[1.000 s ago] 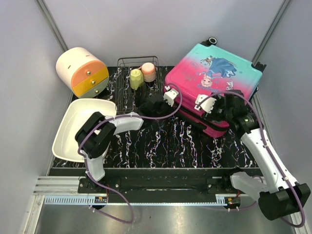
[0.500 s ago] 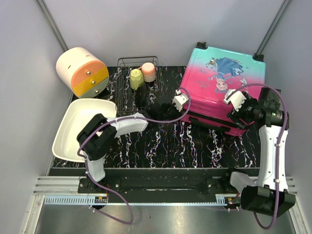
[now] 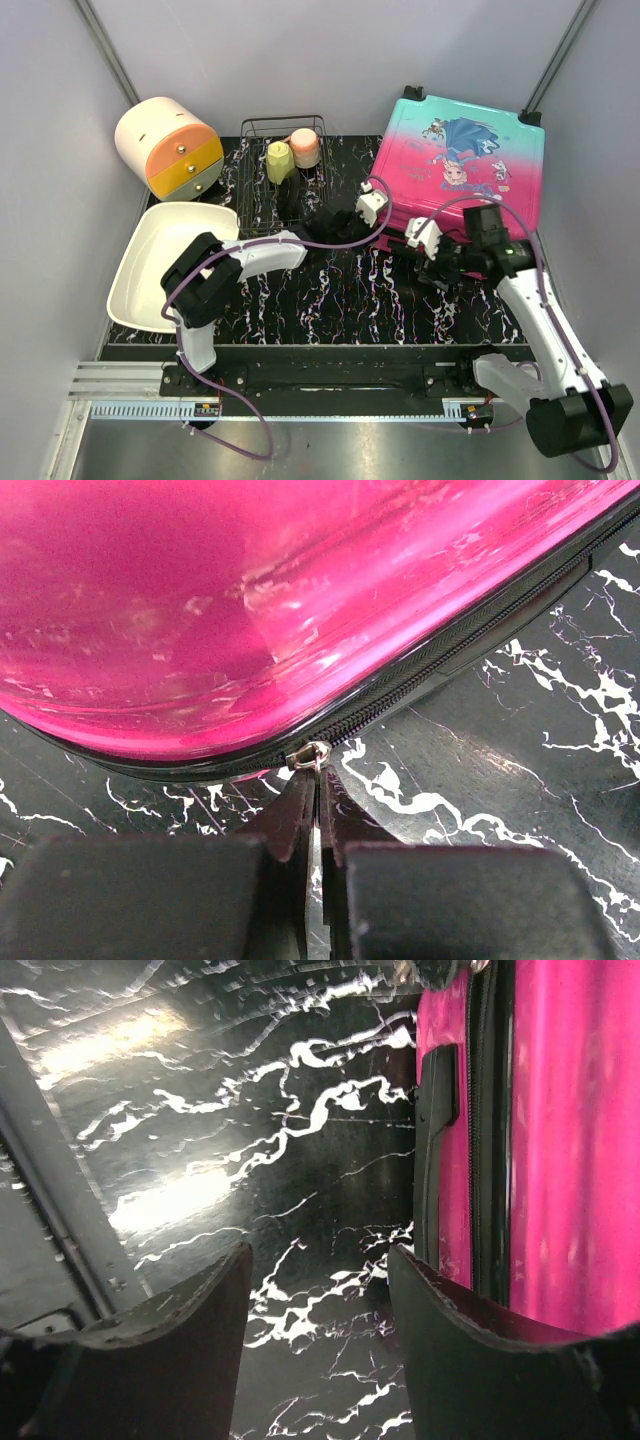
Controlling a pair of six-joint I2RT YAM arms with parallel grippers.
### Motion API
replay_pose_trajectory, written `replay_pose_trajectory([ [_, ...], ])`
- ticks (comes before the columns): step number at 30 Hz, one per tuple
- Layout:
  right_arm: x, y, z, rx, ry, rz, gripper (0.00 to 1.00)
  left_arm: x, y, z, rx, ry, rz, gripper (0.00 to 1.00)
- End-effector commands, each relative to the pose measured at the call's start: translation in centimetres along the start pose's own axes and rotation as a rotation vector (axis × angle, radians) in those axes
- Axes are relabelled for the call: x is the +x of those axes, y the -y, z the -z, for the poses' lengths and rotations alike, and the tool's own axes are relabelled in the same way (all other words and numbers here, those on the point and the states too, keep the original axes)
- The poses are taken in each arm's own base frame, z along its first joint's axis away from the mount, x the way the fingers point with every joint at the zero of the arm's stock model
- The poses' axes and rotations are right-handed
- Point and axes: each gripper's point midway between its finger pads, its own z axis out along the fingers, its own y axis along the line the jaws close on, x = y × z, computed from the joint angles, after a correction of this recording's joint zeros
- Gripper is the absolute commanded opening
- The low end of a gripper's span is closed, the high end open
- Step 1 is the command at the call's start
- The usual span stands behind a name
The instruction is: Open, take out, and arrange the luggage
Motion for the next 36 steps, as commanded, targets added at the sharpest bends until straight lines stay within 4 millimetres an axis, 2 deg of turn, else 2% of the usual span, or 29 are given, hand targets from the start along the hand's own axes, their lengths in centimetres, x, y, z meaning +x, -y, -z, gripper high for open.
replay_pose_trajectory([
  [1,0.8,4.6,-3.2,0.21,-0.04,-0.003,0.63,-7.7,2.2,0.2,0.062,0.233,-0.008,0.0],
  [6,3.0,5.8,-6.5,0.297,-0.086,0.071,0.6,-7.5,2.1,0.5,0.061,0.234,0.016,0.0],
  [10,4.3,6.7,-8.1,0.358,-0.103,0.135,0.59,-7.3,1.9,0.6,0.063,0.233,0.057,0.0],
  [11,4.0,7.6,-8.1,0.407,-0.095,0.147,0.59,-7.2,1.9,0.6,0.064,0.233,0.057,0.0],
  [14,5.5,8.0,-9.3,0.433,-0.125,0.148,0.59,-7.3,2.0,0.8,0.07,0.239,0.06,0.0],
  [19,7.1,7.5,-11.0,0.391,-0.165,0.147,0.59,-7.0,2.0,0.9,0.07,0.234,0.052,0.0],
  [21,8.2,6.8,-11.5,0.359,-0.2,0.138,0.54,-6.9,1.6,1.0,0.054,0.225,0.042,0.0],
  [23,9.4,6.0,-11.3,0.339,-0.239,0.143,0.49,-6.8,0.7,1.3,0.037,0.215,0.038,0.0],
  [26,10.9,4.4,-10.5,0.305,-0.277,0.16,0.34,-6.4,-1.0,1.9,-0.003,0.191,0.018,0.0],
  [27,11.2,3.9,-10.3,0.295,-0.284,0.164,0.22,-6.1,-1.3,2.1,-0.012,0.179,0.018,0.0],
  [30,12.0,2.6,-9.1,0.278,-0.311,0.165,0.0,-5.9,-2.7,2.9,-0.04,0.161,-0.004,0.0],
  [36,13.1,-0.3,-5.9,0.237,-0.35,0.15,0.0,-5.6,-4.1,4.0,-0.057,0.12,-0.039,0.0],
])
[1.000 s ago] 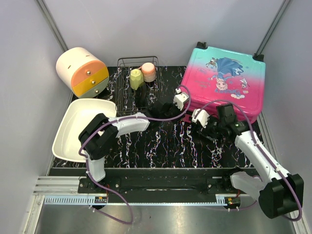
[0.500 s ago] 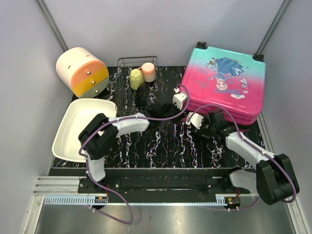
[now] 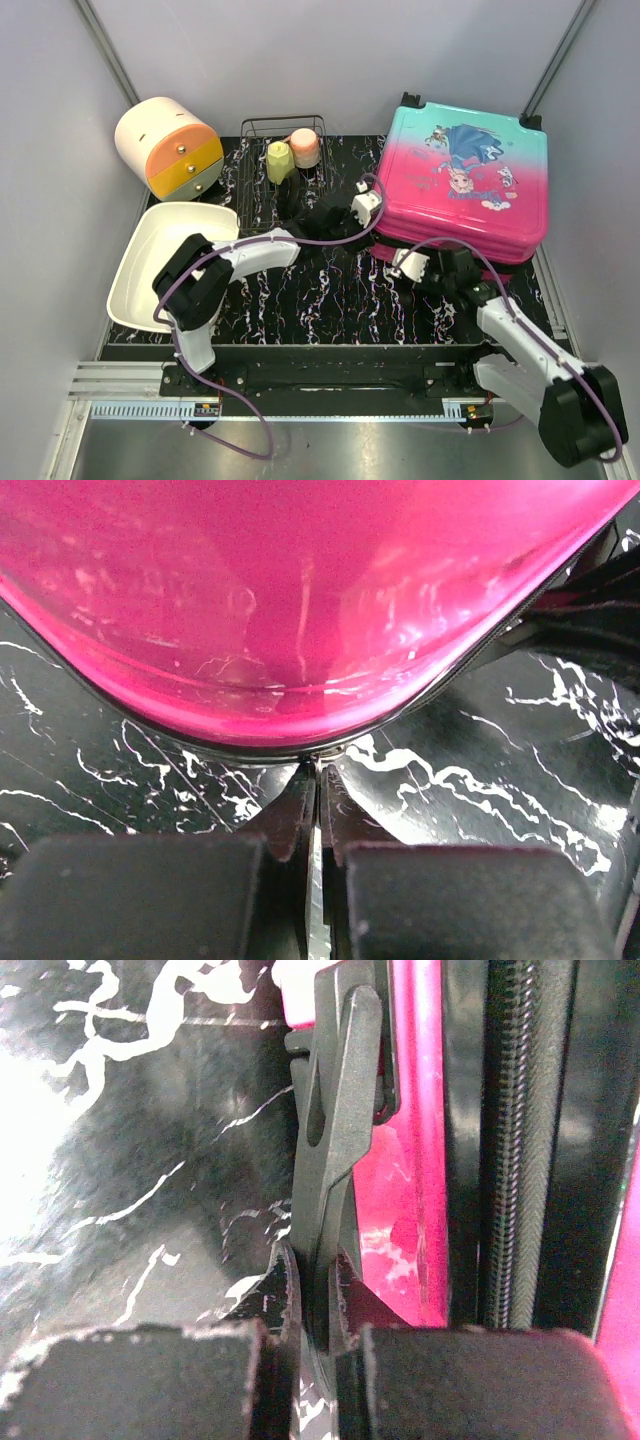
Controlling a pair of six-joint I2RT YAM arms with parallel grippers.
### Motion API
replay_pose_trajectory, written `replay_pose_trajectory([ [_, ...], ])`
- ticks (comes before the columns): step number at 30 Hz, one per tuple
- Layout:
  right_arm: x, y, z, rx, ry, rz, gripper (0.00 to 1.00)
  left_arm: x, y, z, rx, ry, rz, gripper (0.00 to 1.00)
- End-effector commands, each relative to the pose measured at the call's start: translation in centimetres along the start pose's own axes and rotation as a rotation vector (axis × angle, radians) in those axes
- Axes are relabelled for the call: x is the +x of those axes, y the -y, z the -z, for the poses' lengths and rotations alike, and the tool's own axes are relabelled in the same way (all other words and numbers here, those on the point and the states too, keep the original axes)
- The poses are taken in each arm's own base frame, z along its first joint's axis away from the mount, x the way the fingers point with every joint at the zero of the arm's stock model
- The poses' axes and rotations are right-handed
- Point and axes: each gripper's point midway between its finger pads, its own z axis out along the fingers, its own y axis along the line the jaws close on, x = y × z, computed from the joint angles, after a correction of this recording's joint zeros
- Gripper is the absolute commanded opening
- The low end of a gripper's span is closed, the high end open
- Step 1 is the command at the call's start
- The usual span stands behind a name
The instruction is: Open, take out, and arrange the luggage
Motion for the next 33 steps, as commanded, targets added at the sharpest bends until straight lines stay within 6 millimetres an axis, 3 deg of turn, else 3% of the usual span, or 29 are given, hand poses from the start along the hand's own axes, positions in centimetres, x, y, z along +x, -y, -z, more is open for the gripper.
replay_pose_trajectory([
  [1,3.5,-4.2,3.8,-0.132,-0.127,-0.011,0.0,-6.2,-3.6,3.1,-0.101,0.156,-0.097,0.0],
  [8,5.7,-7.0,9.3,-0.175,-0.18,-0.001,0.0,-6.6,-5.5,4.2,-0.122,0.145,-0.161,0.0],
  [13,5.7,-8.0,10.9,-0.198,-0.18,-0.043,0.0,-7.4,-5.9,4.0,-0.094,0.159,-0.249,0.0],
  [14,5.2,-7.7,11.0,-0.204,-0.175,-0.057,0.06,-8.0,-5.9,3.8,-0.087,0.168,-0.26,0.0],
  [15,5.0,-7.6,10.9,-0.215,-0.173,-0.059,0.36,-8.4,-5.7,3.7,-0.078,0.177,-0.257,0.0],
  [16,4.6,-7.4,10.7,-0.233,-0.169,-0.062,0.56,-8.6,-5.5,3.2,-0.057,0.179,-0.254,0.0],
  [19,1.6,-5.8,10.8,-0.236,-0.074,-0.105,0.97,-8.8,-5.2,2.5,-0.032,0.181,-0.218,0.0],
  [20,-0.5,-4.2,11.6,-0.219,-0.02,-0.119,0.99,-8.7,-5.3,2.4,-0.031,0.181,-0.207,0.0],
  [22,-2.6,-4.3,11.9,-0.321,0.007,-0.206,1.0,-8.3,-5.3,2.1,-0.029,0.173,-0.181,0.0],
  [23,-4.5,-2.9,13.0,-0.325,0.053,-0.211,1.0,-8.4,-5.4,2.0,-0.031,0.181,-0.178,0.0],
  [27,-9.5,-4.1,16.6,-0.511,0.257,-0.177,1.0,-8.2,-5.3,1.6,-0.028,0.184,-0.141,0.0],
  [28,-11.4,-4.0,18.3,-0.557,0.332,-0.185,1.0,-8.3,-5.3,1.5,-0.028,0.184,-0.139,0.0],
  [30,-13.3,-3.6,19.7,-0.6,0.381,-0.224,1.0,-8.1,-5.3,1.5,-0.03,0.183,-0.129,0.0],
  [33,-17.5,1.1,20.5,-0.511,0.466,-0.358,0.99,-8.1,-4.8,1.6,-0.021,0.19,-0.145,0.0],
])
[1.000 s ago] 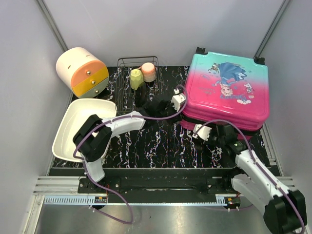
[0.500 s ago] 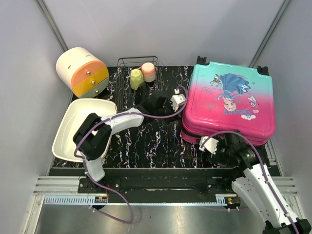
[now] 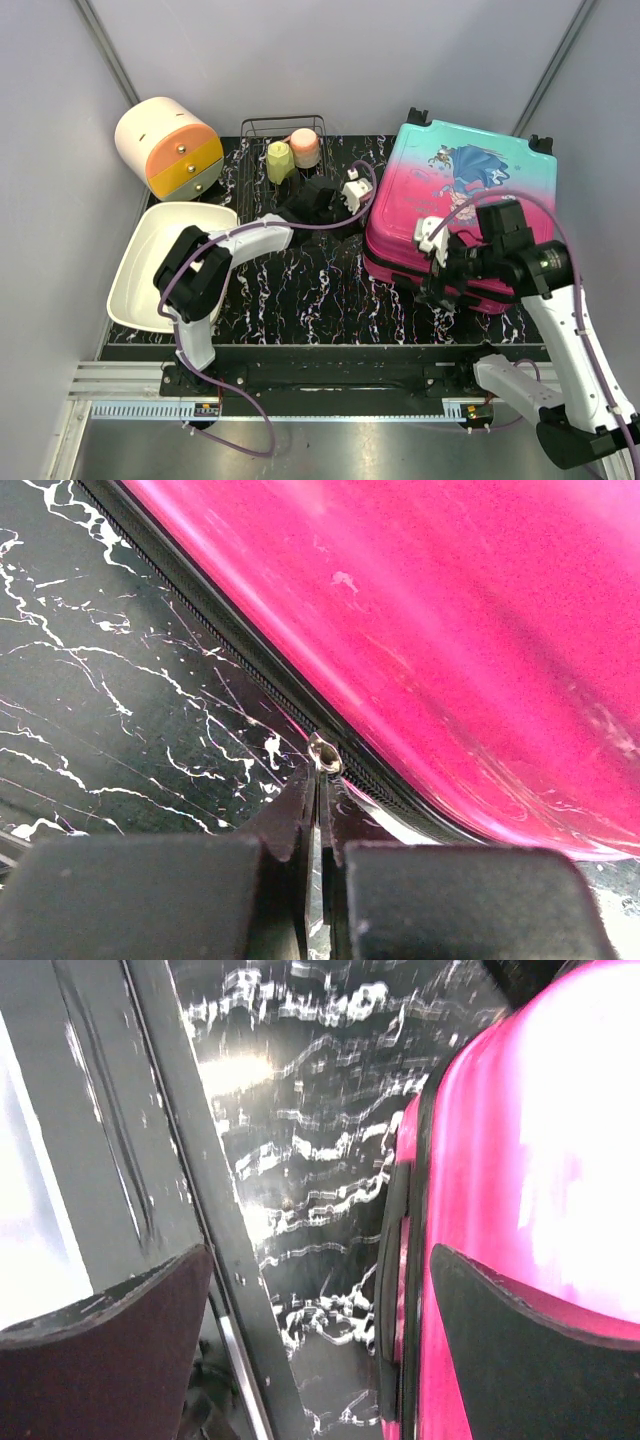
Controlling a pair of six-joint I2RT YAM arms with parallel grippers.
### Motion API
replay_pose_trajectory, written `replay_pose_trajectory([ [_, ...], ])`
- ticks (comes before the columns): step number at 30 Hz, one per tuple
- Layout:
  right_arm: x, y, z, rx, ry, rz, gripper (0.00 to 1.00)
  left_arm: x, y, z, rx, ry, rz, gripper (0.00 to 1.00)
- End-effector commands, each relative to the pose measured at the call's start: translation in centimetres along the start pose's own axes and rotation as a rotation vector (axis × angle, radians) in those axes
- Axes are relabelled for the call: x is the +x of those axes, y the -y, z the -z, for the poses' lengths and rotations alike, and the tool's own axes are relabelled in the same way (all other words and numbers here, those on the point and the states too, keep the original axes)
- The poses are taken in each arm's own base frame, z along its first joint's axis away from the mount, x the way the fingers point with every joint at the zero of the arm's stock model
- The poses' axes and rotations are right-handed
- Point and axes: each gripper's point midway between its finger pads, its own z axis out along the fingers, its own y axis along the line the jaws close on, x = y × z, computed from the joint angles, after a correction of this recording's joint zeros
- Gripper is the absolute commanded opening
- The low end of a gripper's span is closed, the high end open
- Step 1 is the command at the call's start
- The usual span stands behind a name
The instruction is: Open, take out, and arrange the luggage
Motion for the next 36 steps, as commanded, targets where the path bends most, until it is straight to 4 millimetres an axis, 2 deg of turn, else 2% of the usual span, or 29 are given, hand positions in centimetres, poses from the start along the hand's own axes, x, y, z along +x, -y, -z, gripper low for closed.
replay_pose_trajectory([
  [1,-7.9,2.4,2.1,0.042,0.2,-0.139,0.99,-7.1,-1.0,0.9,-0.053,0.219,-0.086,0.0],
  [3,-10.0,4.7,3.0,0.113,0.243,-0.229,0.98,-7.8,0.0,1.3,-0.033,0.247,-0.126,0.0],
  [4,-11.9,7.6,4.3,0.192,0.298,-0.25,0.98,-7.3,0.7,1.2,-0.011,0.242,-0.138,0.0],
  [6,-12.7,11.3,6.2,0.291,0.359,-0.4,0.97,-7.9,2.0,1.5,0.013,0.268,-0.191,0.0],
  [7,-12.3,15.5,8.4,0.388,0.399,-0.468,0.96,-7.4,2.7,1.6,0.037,0.267,-0.206,0.0],
  [8,-11.7,17.9,9.8,0.457,0.414,-0.53,0.96,-7.8,3.3,1.9,0.05,0.286,-0.242,0.0],
  [9,-10.0,21.1,9.4,0.49,0.388,-0.626,0.93,-7.1,4.3,1.7,0.072,0.278,-0.26,0.0],
  [10,-10.4,23.1,11.5,0.572,0.403,-0.626,0.91,-7.1,4.9,1.7,0.082,0.283,-0.279,0.0],
  [11,-9.5,25.1,12.2,0.634,0.386,-0.653,0.91,-7.4,5.5,2.0,0.091,0.305,-0.308,0.0],
  [12,-7.5,28.0,11.4,0.676,0.33,-0.69,0.89,-6.8,6.6,1.9,0.117,0.299,-0.324,0.0],
  [13,-8.5,29.3,12.8,0.723,0.341,-0.649,0.87,-6.9,7.3,1.9,0.132,0.31,-0.345,0.0],
  [15,-7.8,31.9,12.8,0.772,0.318,-0.643,0.86,-7.0,8.9,1.9,0.162,0.327,-0.382,0.0],
  [16,-7.1,34.2,12.3,0.793,0.301,-0.65,0.84,-7.2,9.5,1.8,0.168,0.336,-0.395,0.0],
  [17,-6.7,35.3,12.0,0.8,0.291,-0.649,0.84,-7.2,9.8,1.7,0.173,0.338,-0.413,0.0],
  [18,-6.1,37.7,11.6,0.821,0.287,-0.655,0.84,-7.3,10.9,1.6,0.193,0.346,-0.428,0.0],
  [20,-5.9,39.9,11.0,0.833,0.3,-0.67,0.82,-7.5,11.8,1.4,0.208,0.359,-0.461,0.0],
  [21,-5.8,41.8,10.3,0.837,0.313,-0.665,0.81,-7.6,12.7,1.3,0.227,0.365,-0.478,0.0],
  [23,-6.0,43.2,9.3,0.824,0.329,-0.649,0.8,-7.7,13.8,1.4,0.26,0.378,-0.517,0.0],
  [24,-5.7,44.2,8.0,0.815,0.319,-0.635,0.79,-7.8,14.6,1.4,0.28,0.38,-0.53,0.0],
  [26,-5.9,44.4,5.4,0.772,0.29,-0.598,0.77,-7.2,15.0,1.1,0.311,0.356,-0.531,0.0],
  [27,-4.9,44.4,3.5,0.744,0.254,-0.608,0.77,-6.9,15.1,1.1,0.32,0.351,-0.537,0.0],
  [29,-4.7,44.0,1.0,0.695,0.219,-0.581,0.74,-6.8,14.7,1.2,0.301,0.357,-0.587,0.0],
  [30,-3.9,44.1,-0.2,0.682,0.201,-0.583,0.73,-5.9,14.0,1.2,0.284,0.347,-0.597,0.0],
  [32,-3.6,44.2,-1.7,0.674,0.18,-0.559,0.69,-6.3,13.2,1.5,0.245,0.375,-0.631,0.0],
  [34,-2.5,44.1,-3.5,0.649,0.142,-0.55,0.67,-6.3,12.0,1.7,0.225,0.372,-0.618,0.0],
  [36,-1.9,43.2,-5.9,0.598,0.092,-0.527,0.66,-6.8,11.0,2.0,0.214,0.382,-0.607,0.0],
])
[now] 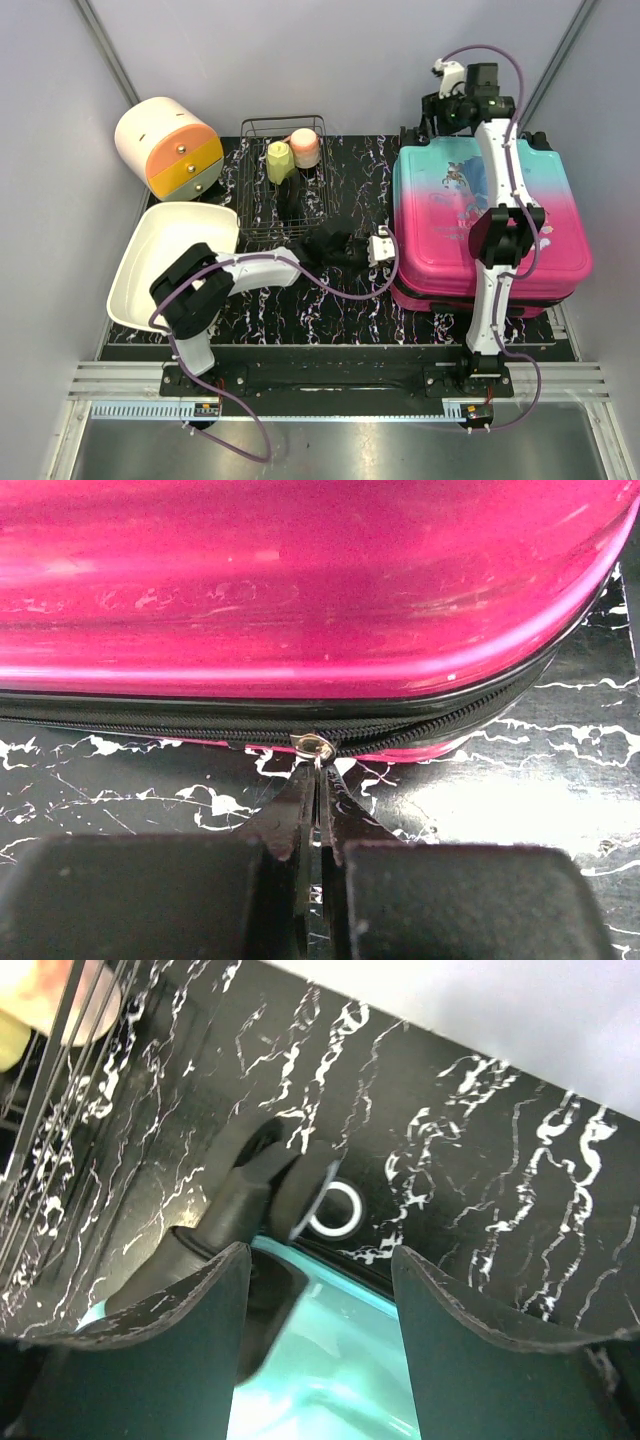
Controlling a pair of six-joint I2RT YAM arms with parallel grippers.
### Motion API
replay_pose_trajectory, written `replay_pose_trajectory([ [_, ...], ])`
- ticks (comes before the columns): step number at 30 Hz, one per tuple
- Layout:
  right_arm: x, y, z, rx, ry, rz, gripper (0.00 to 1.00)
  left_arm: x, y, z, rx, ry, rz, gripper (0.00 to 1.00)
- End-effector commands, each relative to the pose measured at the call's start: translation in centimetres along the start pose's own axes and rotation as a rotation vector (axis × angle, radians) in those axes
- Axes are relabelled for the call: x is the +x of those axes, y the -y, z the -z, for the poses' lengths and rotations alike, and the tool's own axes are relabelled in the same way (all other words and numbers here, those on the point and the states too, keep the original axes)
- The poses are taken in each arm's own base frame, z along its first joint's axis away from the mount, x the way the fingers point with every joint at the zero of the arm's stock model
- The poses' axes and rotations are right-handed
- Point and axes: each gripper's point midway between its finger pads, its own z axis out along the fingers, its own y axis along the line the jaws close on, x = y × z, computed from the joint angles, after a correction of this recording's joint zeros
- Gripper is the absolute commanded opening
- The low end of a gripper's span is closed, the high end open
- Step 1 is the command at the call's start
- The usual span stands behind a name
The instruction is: Open, take out, and arrange the luggage
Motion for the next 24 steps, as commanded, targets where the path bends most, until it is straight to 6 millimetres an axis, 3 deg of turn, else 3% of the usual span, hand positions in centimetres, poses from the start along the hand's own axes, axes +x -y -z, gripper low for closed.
replay_pose_trajectory([
  [1,0.2,-0.9,-1.4,-0.008,-0.003,0.118,0.68,-7.5,-3.7,2.4,-0.078,0.235,-0.168,0.0],
  [4,1.8,-1.7,-2.1,-0.058,-0.043,0.105,0.64,-7.8,-4.2,3.0,-0.095,0.257,-0.255,0.0],
  [7,3.4,-3.1,-2.2,-0.136,-0.091,0.091,0.58,-7.9,-5.6,3.4,-0.115,0.255,-0.225,0.0],
  [13,6.3,-8.1,-0.4,-0.405,-0.165,0.051,0.53,-5.0,-13.0,3.8,-0.228,0.182,-0.143,0.0],
  [14,6.6,-8.5,-0.2,-0.431,-0.168,0.049,0.53,-3.6,-14.6,3.8,-0.247,0.158,-0.114,0.0],
  [15,6.9,-9.3,0.2,-0.475,-0.167,0.04,0.54,-4.7,-16.0,3.9,-0.262,0.178,-0.118,0.0],
  [21,7.9,-10.7,1.0,-0.547,-0.184,0.019,0.51,-4.7,-21.4,2.6,-0.317,0.171,-0.18,0.0],
  [22,8.0,-10.9,1.1,-0.555,-0.186,0.016,0.5,-3.3,-22.1,1.6,-0.318,0.152,-0.17,0.0],
  [23,8.0,-11.1,1.3,-0.563,-0.185,0.015,0.5,-4.9,-24.1,2.0,-0.348,0.181,-0.194,0.0],
  [24,7.8,-11.5,1.7,-0.576,-0.177,0.012,0.49,-4.9,-25.1,1.7,-0.363,0.184,-0.195,0.0],
])
